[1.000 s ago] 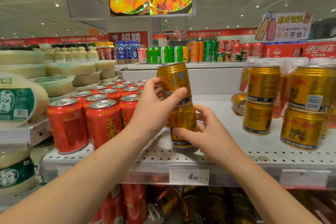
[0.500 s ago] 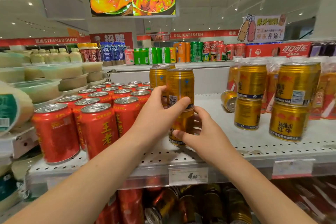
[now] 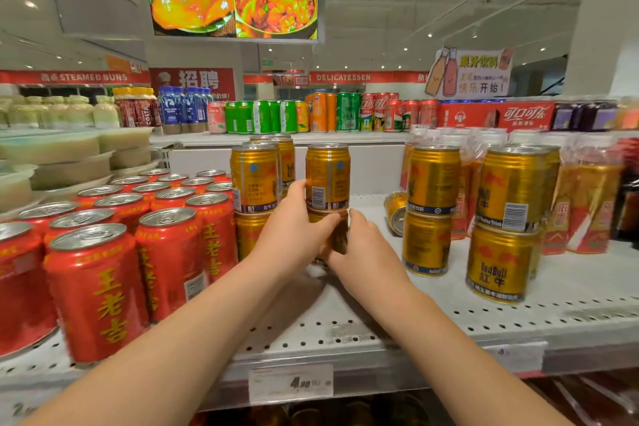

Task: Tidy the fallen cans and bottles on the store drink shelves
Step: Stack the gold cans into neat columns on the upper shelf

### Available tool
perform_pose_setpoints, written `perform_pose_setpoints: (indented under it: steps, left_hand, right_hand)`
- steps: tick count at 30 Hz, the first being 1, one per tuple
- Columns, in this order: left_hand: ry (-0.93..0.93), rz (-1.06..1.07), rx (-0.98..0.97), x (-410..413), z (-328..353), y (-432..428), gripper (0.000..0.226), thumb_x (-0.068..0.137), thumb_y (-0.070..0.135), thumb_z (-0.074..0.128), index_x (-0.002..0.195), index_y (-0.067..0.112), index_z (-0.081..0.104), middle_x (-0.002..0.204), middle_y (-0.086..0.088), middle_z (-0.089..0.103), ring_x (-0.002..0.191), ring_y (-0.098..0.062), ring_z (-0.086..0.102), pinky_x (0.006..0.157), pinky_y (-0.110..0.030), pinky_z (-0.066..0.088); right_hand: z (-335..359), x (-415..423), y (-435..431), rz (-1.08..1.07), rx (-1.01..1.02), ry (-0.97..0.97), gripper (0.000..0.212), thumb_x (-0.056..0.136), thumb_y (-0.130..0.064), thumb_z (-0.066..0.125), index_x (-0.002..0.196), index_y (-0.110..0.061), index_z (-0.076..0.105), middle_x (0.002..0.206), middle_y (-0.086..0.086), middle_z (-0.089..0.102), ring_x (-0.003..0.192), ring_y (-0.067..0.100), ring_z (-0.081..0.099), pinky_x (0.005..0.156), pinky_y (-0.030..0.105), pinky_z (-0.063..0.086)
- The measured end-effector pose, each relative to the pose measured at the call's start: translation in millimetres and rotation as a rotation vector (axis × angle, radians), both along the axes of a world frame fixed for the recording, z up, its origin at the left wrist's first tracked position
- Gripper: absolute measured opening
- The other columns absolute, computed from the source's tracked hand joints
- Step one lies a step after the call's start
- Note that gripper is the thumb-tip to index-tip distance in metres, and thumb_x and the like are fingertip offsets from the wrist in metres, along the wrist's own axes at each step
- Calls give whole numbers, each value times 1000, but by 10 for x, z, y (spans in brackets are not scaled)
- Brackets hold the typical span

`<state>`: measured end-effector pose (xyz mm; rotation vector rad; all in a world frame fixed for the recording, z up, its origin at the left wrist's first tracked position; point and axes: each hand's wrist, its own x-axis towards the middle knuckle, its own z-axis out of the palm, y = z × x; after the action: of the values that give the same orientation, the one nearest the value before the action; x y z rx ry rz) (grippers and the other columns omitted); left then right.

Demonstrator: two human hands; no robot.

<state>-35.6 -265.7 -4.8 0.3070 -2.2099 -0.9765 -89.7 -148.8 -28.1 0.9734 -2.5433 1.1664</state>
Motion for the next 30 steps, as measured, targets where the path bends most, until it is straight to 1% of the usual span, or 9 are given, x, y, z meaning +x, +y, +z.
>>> perform_pose_setpoints:
  steps: [4,8,11,14,18,21,25,28,30]
  left_hand:
    - [-11,12,-14,-245,-37,-24,65,92,36,75,147,31,40,117,20,60,108,-4,61,88,-24,48]
    - [9,25,22,-455,-69,-31,64,92,36,75,146,33,42,118,19,61,109,-6,61,93,-28,49]
    - [-14,58,19,-621,-34,-26,61,93,34,73,146,30,42,123,14,61,108,-6,57,91,-28,49]
    - [-44,105,38,-732,-10,4,63,95,33,71,148,26,39,137,4,59,120,-14,58,101,-38,51]
    - [121,379,-436,-763,-22,93,59,93,42,70,140,19,43,125,-3,55,114,-21,56,94,-39,53]
    - [164,91,-438,-861,49,195,36,98,35,63,132,28,52,110,7,60,92,-10,62,79,-31,56]
    - [-237,-248,-534,-1156,23,300,56,102,12,55,151,35,40,156,2,36,112,-16,61,98,-35,54]
    - [-426,-301,-570,-1292,-79,304,76,97,-1,53,157,38,27,166,7,17,122,-21,56,94,-34,56]
    - [-429,-349,-525,-1303,-145,302,79,95,-2,55,156,42,28,166,10,18,128,-19,51,98,-35,54]
  right_hand:
    - [-106,-31,301,31,-2,113,47,95,-39,61,138,-34,41,111,-12,48,98,7,52,74,17,41]
    - [-214,-86,619,108,-23,84,42,98,-39,55,140,-36,49,130,-17,50,115,2,53,95,24,48]
    - [-244,-113,686,123,-9,49,49,98,-42,52,146,-34,43,141,-14,47,123,4,50,99,24,44]
    - [-248,-107,696,143,-28,30,51,97,-43,50,147,-36,40,142,-16,46,124,2,49,99,23,44]
    - [-256,-68,744,153,-150,60,31,99,-37,49,129,-43,53,119,-29,52,108,-11,51,82,11,44]
    - [-245,-34,776,138,-221,74,24,97,-24,47,109,-38,61,105,-25,60,98,-8,56,77,15,49]
    - [-234,-26,822,126,-217,34,23,89,-16,44,83,-35,56,84,-18,59,82,0,57,65,27,50]
    - [-227,-41,823,123,-205,-27,26,90,-15,44,84,-37,56,86,-21,60,79,2,58,64,31,54]
    - [-218,-50,815,122,-205,-64,27,90,-15,44,84,-37,57,83,-20,60,77,3,59,64,34,54]
